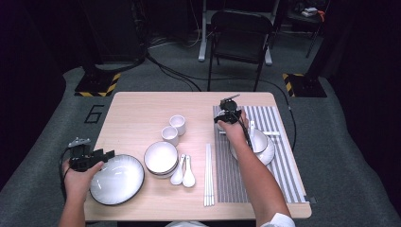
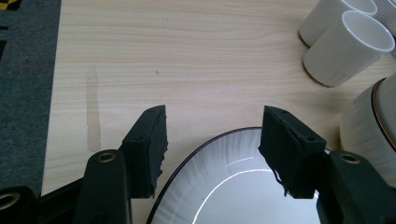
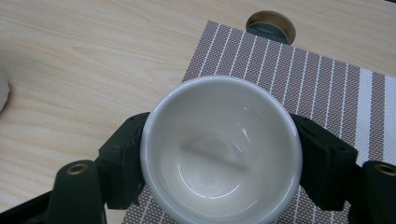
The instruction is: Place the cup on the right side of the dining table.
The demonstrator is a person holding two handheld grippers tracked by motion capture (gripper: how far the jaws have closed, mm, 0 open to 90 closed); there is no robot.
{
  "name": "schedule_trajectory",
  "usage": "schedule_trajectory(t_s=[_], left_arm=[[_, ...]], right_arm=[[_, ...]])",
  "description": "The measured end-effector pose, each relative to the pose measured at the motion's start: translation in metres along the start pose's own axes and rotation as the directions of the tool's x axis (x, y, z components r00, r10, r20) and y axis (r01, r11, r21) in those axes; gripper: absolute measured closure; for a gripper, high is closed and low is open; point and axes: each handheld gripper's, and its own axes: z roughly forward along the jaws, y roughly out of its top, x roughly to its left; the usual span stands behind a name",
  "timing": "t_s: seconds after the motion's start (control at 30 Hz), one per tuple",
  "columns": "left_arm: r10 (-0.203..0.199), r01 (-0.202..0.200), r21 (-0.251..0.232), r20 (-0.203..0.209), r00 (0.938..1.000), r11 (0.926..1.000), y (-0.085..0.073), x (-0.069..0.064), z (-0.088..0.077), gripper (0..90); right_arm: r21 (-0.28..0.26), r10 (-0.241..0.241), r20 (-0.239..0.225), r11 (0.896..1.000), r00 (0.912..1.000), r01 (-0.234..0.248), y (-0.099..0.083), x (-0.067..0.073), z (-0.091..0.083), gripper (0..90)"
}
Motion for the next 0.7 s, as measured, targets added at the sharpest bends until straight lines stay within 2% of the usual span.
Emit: schedule_trajectory(t_s=[0.7], left_arm=[[-0.004,0.004,-0.001,0.0,1.0,1.0,-0.0002,-0.0006,-0.0002,41.5]], right_arm=[[0.007,0.01,-0.012,1.0,0.9999,-0.01,0.0,0.0005,0.0006,26.5]])
